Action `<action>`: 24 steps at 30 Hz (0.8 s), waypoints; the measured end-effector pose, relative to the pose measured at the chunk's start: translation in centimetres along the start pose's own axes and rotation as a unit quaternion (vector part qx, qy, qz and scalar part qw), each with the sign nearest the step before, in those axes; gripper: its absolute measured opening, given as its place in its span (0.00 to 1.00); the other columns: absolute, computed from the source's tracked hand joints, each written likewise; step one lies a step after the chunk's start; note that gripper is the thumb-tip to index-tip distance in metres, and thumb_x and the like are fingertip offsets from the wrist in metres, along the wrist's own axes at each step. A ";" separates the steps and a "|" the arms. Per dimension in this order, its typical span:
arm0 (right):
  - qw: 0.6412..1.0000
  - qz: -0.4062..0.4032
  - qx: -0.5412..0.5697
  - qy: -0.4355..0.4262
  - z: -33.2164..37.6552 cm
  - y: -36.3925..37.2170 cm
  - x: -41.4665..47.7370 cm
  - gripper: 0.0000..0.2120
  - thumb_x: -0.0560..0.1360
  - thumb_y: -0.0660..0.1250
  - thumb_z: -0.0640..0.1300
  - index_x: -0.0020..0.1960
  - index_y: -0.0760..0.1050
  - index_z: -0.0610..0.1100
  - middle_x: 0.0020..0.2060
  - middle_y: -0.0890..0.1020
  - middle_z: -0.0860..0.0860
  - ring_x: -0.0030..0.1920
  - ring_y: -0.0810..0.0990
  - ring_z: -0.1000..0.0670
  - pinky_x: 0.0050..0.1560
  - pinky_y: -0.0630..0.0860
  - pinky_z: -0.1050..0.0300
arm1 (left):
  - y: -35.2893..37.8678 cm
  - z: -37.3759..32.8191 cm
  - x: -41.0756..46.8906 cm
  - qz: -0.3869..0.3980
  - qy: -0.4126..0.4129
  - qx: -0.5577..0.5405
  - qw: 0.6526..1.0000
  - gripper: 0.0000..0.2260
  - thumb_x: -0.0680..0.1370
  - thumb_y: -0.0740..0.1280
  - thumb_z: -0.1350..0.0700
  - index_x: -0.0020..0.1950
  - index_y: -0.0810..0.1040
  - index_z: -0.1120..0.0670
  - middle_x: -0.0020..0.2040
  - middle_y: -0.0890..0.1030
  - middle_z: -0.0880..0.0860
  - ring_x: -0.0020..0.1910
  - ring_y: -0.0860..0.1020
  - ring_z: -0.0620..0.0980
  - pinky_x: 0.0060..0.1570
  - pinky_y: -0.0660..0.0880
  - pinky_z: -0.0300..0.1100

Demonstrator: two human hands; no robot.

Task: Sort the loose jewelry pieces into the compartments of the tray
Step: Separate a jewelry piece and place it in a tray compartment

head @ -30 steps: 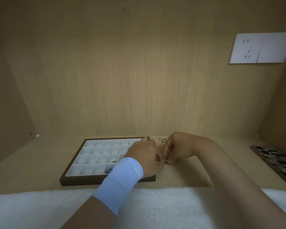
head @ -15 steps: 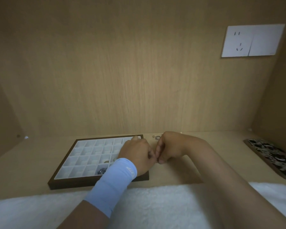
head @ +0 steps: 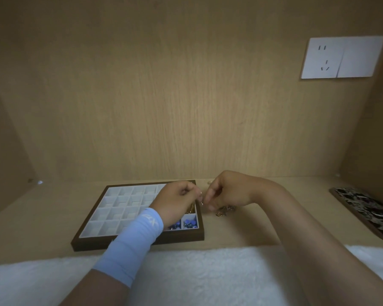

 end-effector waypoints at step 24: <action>0.942 -0.110 0.310 -0.069 7.5 6.9 2.0 0.01 0.74 0.75 0.39 0.43 0.86 0.43 0.34 0.86 0.47 0.22 0.75 0.56 0.22 0.71 0.65 | -10.2 3.0 -3.9 -0.060 0.013 -0.017 0.998 0.10 0.77 0.68 0.58 0.37 0.81 0.50 0.36 0.83 0.47 0.32 0.76 0.42 0.37 0.73 0.37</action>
Point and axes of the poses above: each hand's wrist, its own x-axis towards the middle knuckle, its own y-axis out of the palm, z = x × y, the point moved 2 cm from there along x, towards the middle knuckle
